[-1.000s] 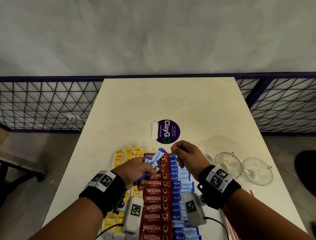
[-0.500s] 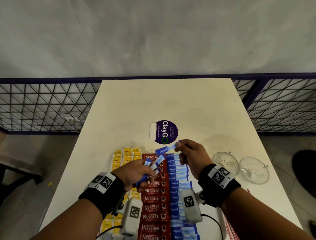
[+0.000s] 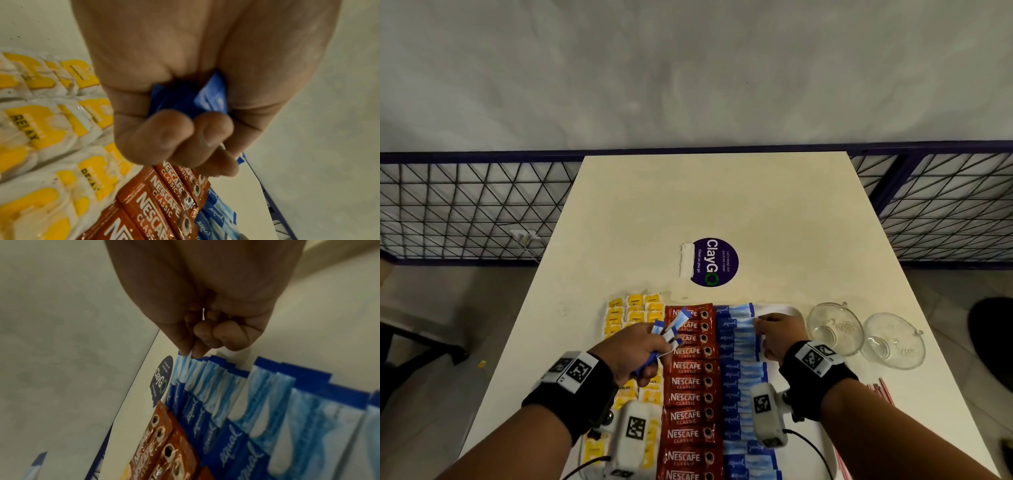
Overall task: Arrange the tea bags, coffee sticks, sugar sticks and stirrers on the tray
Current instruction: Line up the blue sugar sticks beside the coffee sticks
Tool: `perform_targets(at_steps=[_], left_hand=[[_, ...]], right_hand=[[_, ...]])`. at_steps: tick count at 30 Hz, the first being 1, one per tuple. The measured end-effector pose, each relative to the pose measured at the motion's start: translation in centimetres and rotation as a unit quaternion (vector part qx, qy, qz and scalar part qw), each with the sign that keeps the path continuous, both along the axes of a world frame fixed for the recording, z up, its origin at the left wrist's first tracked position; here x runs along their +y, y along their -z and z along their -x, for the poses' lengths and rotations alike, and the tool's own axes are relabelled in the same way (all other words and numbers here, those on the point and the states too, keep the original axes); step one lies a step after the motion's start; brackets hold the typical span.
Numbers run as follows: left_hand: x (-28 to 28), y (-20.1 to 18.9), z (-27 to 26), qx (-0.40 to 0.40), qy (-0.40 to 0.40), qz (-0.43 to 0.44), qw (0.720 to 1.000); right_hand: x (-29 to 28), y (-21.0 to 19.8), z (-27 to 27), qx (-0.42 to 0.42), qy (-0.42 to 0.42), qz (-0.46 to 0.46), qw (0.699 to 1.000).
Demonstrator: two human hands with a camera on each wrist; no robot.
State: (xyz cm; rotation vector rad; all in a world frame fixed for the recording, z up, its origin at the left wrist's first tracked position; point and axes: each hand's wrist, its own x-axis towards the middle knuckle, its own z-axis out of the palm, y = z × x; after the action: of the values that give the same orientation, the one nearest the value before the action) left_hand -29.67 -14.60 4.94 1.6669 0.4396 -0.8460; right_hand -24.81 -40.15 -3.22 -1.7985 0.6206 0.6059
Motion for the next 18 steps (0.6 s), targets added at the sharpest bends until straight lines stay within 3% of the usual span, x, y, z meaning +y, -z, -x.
perform_targets(at_steps=[18], left_hand=[[0.2, 0.0, 0.3, 0.002, -0.006, -0.013, 1.0]], right_hand=[[0.9, -1.2, -1.4, 0.006, -0.128, 0.181, 0.975]])
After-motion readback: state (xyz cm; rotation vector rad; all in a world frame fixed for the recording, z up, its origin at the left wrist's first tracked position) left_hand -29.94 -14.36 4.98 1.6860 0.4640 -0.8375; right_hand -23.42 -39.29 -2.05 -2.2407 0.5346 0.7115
